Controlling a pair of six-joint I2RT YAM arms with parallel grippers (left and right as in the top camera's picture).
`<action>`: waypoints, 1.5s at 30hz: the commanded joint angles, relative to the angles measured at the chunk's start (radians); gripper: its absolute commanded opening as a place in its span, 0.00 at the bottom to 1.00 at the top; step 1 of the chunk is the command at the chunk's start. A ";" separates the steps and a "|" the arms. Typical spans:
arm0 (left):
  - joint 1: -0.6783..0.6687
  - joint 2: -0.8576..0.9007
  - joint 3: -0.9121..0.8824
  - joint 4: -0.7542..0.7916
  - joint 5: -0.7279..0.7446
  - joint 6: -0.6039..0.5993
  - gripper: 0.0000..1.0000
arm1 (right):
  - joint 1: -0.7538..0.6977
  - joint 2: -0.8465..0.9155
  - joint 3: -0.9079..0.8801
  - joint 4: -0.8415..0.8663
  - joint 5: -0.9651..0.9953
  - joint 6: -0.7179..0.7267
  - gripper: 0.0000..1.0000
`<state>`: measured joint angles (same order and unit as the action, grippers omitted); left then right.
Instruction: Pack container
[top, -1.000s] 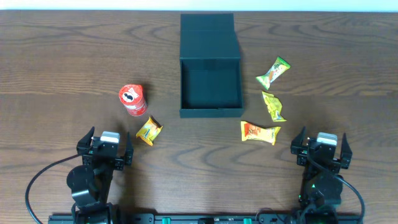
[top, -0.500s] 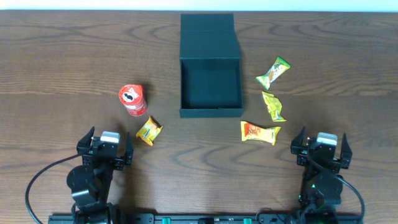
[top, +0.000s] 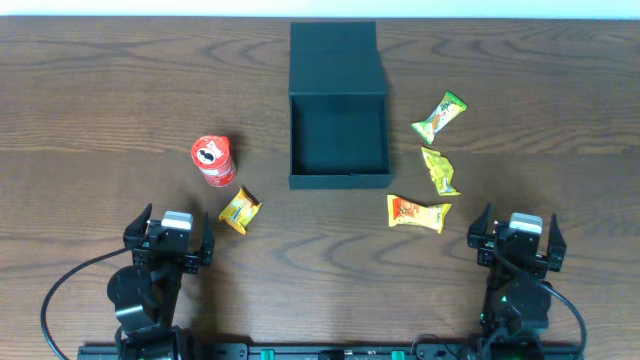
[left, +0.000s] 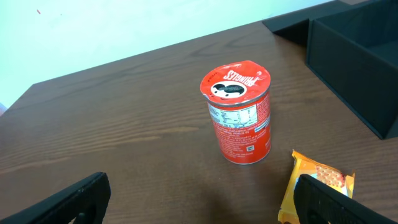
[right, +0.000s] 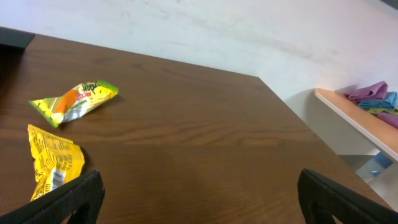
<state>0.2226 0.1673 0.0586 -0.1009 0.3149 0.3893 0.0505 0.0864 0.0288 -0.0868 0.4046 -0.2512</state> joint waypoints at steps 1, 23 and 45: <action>0.006 -0.006 -0.012 -0.045 0.019 -0.011 0.95 | -0.007 -0.008 0.000 -0.008 0.010 -0.012 0.99; 0.006 -0.006 -0.012 0.010 0.090 -0.019 0.95 | -0.007 -0.008 0.000 0.142 -0.307 0.076 0.99; 0.005 -0.006 0.015 0.483 0.491 -0.673 0.95 | -0.006 -0.008 0.173 0.447 -0.603 0.285 0.99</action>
<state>0.2226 0.1665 0.0452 0.2836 0.7040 -0.0467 0.0486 0.0849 0.1623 0.2970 -0.1375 -0.0280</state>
